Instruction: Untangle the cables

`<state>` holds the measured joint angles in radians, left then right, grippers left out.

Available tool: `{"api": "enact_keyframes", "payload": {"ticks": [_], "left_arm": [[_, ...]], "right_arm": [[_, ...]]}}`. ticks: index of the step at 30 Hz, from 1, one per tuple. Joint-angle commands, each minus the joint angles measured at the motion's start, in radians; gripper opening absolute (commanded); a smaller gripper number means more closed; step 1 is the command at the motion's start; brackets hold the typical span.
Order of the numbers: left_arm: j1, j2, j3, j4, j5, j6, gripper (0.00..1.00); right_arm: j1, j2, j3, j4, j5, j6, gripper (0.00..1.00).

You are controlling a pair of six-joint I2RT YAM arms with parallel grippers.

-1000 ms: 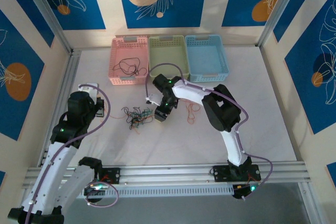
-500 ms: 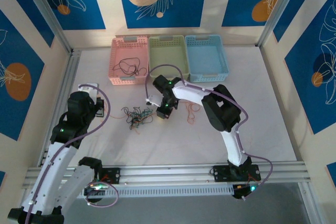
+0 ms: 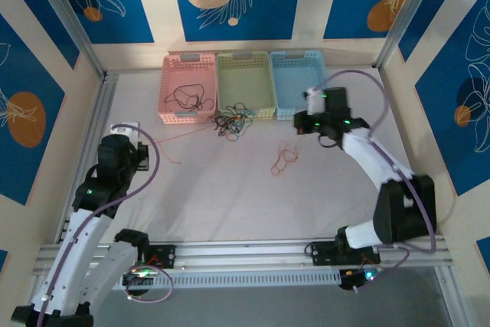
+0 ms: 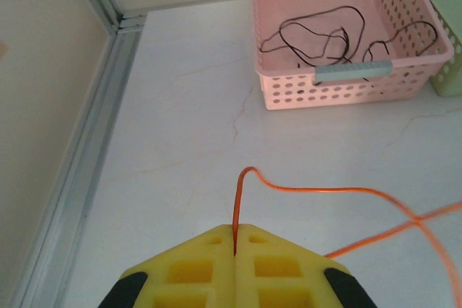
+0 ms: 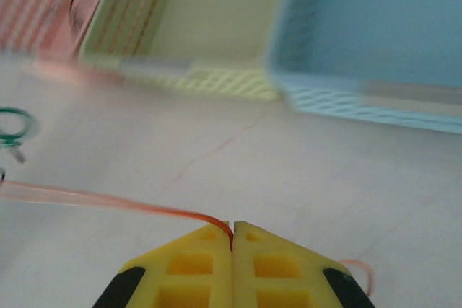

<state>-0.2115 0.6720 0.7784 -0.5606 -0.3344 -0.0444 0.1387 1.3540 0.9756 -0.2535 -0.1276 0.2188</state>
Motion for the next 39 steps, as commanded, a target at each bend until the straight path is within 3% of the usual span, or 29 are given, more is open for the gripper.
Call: {"api": "enact_keyframes", "payload": {"ticks": [1, 3, 7, 10, 13, 18, 28, 39], "left_arm": [[0.012, -0.043, 0.019, -0.001, -0.124, 0.0, 0.0], [0.015, -0.056, 0.016, 0.002, -0.138, 0.002, 0.0], [0.019, -0.062, 0.016, 0.0, -0.156, 0.002, 0.0], [0.019, -0.057, 0.013, 0.006, -0.122, 0.002, 0.0], [0.019, -0.037, 0.013, 0.011, -0.061, -0.002, 0.0], [0.017, -0.019, 0.012, 0.016, -0.002, -0.003, 0.0], [0.014, -0.014, 0.008, 0.025, 0.049, -0.002, 0.0], [0.006, -0.003, 0.005, 0.03, 0.066, -0.002, 0.0]], "right_arm": [[-0.082, -0.132, -0.064, 0.072, 0.02, 0.216, 0.0], [-0.154, -0.196, -0.095, 0.087, -0.019, 0.257, 0.0], [-0.232, -0.247, -0.111, 0.033, 0.026, 0.283, 0.0], [-0.295, -0.26, -0.154, 0.085, -0.069, 0.319, 0.0], [-0.232, -0.241, -0.134, 0.088, -0.142, 0.295, 0.0], [-0.072, -0.243, -0.024, 0.004, -0.073, 0.225, 0.0], [0.066, -0.182, 0.268, -0.041, -0.117, 0.263, 0.0], [0.194, 0.059, 0.634, 0.023, -0.163, 0.3, 0.0]]}}
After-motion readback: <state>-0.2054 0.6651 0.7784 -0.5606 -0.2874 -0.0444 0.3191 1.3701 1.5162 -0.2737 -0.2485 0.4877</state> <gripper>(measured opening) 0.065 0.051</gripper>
